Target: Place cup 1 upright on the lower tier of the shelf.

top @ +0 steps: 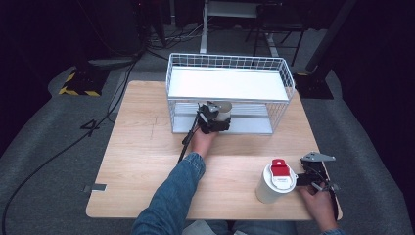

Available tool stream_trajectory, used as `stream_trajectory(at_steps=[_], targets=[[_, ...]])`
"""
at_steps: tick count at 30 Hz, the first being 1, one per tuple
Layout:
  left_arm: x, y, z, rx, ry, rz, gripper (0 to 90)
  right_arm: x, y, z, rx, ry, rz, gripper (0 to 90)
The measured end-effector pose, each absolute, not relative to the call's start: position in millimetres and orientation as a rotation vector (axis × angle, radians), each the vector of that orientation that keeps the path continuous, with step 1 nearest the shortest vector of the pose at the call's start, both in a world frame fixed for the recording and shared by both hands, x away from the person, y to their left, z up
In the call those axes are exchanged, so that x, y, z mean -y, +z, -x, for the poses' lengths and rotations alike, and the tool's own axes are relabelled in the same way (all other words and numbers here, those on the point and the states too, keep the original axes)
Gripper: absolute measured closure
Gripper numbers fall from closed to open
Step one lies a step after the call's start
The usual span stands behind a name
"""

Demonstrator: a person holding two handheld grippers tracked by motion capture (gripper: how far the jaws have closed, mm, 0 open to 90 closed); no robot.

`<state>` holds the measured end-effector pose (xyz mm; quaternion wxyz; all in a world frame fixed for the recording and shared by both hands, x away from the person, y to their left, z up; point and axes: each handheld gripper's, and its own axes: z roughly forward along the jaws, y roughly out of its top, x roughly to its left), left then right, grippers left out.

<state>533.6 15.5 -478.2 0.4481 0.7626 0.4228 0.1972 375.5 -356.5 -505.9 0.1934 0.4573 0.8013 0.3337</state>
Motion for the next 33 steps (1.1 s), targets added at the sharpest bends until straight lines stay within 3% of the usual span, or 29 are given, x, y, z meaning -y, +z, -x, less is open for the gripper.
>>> stream_trajectory(at_steps=[16, 33], targets=[[-22.6, -463.9, -510.1, -0.991, 0.479, -1.865, 10.9, 356.4, -505.9, -375.4, -2.248, 0.936, -1.283, 0.1], [-41.8, -435.8, -469.6, -0.956, 0.502, -1.840, 13.2, 356.5, -505.9, -375.5, -2.248, 0.936, -1.283, 0.1]])
